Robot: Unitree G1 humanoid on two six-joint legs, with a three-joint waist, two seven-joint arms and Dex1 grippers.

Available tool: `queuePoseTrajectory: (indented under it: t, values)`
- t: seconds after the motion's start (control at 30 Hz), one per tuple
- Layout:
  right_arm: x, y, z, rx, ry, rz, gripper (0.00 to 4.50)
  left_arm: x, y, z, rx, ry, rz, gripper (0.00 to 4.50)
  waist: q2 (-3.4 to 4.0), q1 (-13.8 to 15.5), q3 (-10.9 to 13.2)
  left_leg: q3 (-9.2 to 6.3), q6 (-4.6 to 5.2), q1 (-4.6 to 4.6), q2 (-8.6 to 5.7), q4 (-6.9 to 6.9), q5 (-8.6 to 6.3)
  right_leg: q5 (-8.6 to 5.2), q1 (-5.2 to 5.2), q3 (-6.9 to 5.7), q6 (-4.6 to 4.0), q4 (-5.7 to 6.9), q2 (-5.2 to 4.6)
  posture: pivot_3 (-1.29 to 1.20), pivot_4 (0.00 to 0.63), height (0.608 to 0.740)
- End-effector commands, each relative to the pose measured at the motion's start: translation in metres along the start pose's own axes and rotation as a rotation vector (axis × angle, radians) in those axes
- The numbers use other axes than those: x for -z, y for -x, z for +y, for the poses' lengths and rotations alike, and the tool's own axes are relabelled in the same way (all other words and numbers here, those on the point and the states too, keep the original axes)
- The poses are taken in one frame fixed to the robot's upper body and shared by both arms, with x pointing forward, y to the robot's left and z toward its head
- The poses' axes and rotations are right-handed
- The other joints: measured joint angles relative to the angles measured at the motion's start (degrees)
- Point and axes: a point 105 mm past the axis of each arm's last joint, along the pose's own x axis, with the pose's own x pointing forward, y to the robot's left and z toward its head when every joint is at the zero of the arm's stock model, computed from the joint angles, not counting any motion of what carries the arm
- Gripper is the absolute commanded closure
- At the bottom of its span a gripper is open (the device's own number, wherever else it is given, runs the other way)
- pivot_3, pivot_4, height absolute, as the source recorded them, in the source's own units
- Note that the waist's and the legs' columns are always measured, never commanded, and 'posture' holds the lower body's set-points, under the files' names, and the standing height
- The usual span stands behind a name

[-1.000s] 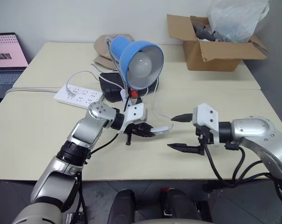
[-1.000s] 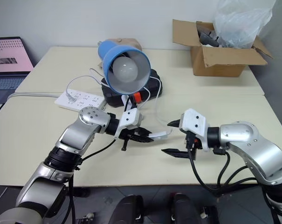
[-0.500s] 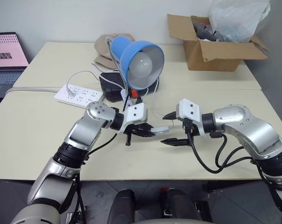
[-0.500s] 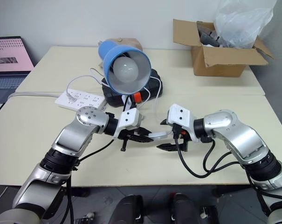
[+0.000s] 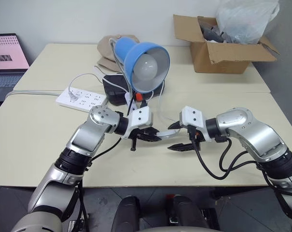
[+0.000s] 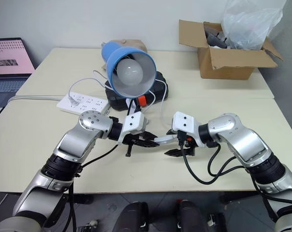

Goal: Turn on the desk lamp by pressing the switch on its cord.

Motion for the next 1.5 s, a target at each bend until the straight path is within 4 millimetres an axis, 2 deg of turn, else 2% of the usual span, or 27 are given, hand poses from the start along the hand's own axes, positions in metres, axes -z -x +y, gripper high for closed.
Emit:
queuePoseTrajectory:
  t: [0.03, 0.33, 0.4, 0.73, 0.8, 1.0, 1.27, 1.3, 1.5]
  values:
    - [-0.01, 0.002, -0.004, 0.009, 0.043, -0.016, 1.51, -0.012, 0.003, -0.002, -0.007, -0.058, -0.028, 4.1, 0.0, 0.0, 0.0, 0.0, 0.0, 0.0, 0.0, 0.0, 0.0, 0.0, 0.0, 0.0, 0.0, 0.0, 0.0, 0.0, 0.15, 0.74]
    - [-0.007, 0.0, -0.005, 0.003, 0.054, -0.006, 3.63, -0.013, 0.004, -0.002, -0.013, -0.073, -0.027, 4.1, 0.0, 0.0, 0.0, 0.0, 0.0, 0.0, 0.0, 0.0, 0.0, 0.0, 0.0, 0.0, 0.0, 0.01, 0.0, 0.0, 0.15, 0.74]
    - [-0.007, 0.0, -0.006, 0.0, 0.058, -0.007, 3.94, -0.013, 0.004, -0.002, -0.015, -0.076, -0.026, 4.1, 0.0, 0.0, 0.0, 0.0, 0.0, 0.0, 0.0, 0.0, 0.0, 0.0, 0.0, 0.0, 0.0, 0.01, 0.0, 0.0, 0.15, 0.74]
    - [-0.013, -0.001, -0.004, -0.017, 0.098, -0.05, 4.01, -0.013, 0.004, -0.003, -0.009, -0.089, -0.028, 4.1, 0.0, 0.0, 0.0, 0.01, 0.0, 0.0, 0.0, 0.0, 0.0, 0.0, 0.0, 0.0, 0.0, 0.01, 0.0, 0.0, 0.15, 0.74]
    - [-0.014, -0.001, -0.005, -0.006, 0.106, -0.06, 3.31, -0.013, 0.004, -0.004, -0.007, -0.092, -0.028, 4.1, 0.0, 0.0, 0.0, 0.02, 0.0, 0.0, 0.0, 0.0, 0.0, 0.0, 0.0, 0.01, 0.0, 0.01, 0.0, 0.0, 0.15, 0.74]
    - [-0.017, 0.0, -0.007, 0.007, 0.115, -0.085, 2.08, -0.011, 0.004, -0.005, -0.003, -0.107, -0.021, 4.1, 0.0, 0.0, 0.0, 0.01, -0.01, 0.0, 0.0, 0.0, 0.0, 0.0, 0.0, 0.01, 0.0, 0.01, 0.0, 0.0, 0.15, 0.74]
    - [-0.023, 0.01, -0.01, 0.027, 0.137, -0.103, 0.17, -0.008, 0.003, -0.004, -0.001, -0.115, -0.01, 4.1, 0.0, 0.0, 0.0, 0.01, -0.01, 0.0, 0.0, 0.0, 0.0, 0.0, 0.0, 0.0, 0.0, 0.01, 0.0, 0.0, 0.15, 0.74]
    - [-0.024, 0.012, -0.009, 0.029, 0.141, -0.107, 0.0, -0.008, 0.003, -0.004, 0.0, -0.116, -0.008, 4.1, 0.0, 0.0, 0.0, 0.02, -0.01, 0.0, 0.0, 0.0, 0.0, 0.0, 0.0, 0.0, 0.0, 0.01, 0.0, 0.0, 0.15, 0.74]
    - [-0.037, 0.023, -0.011, 0.084, 0.153, -0.155, 0.0, -0.007, 0.002, 0.0, -0.011, -0.125, -0.006, 4.1, 0.0, 0.0, 0.0, 0.01, -0.01, 0.0, 0.0, 0.0, 0.0, 0.0, 0.0, 0.0, 0.0, 0.01, 0.0, 0.0, 0.15, 0.74]
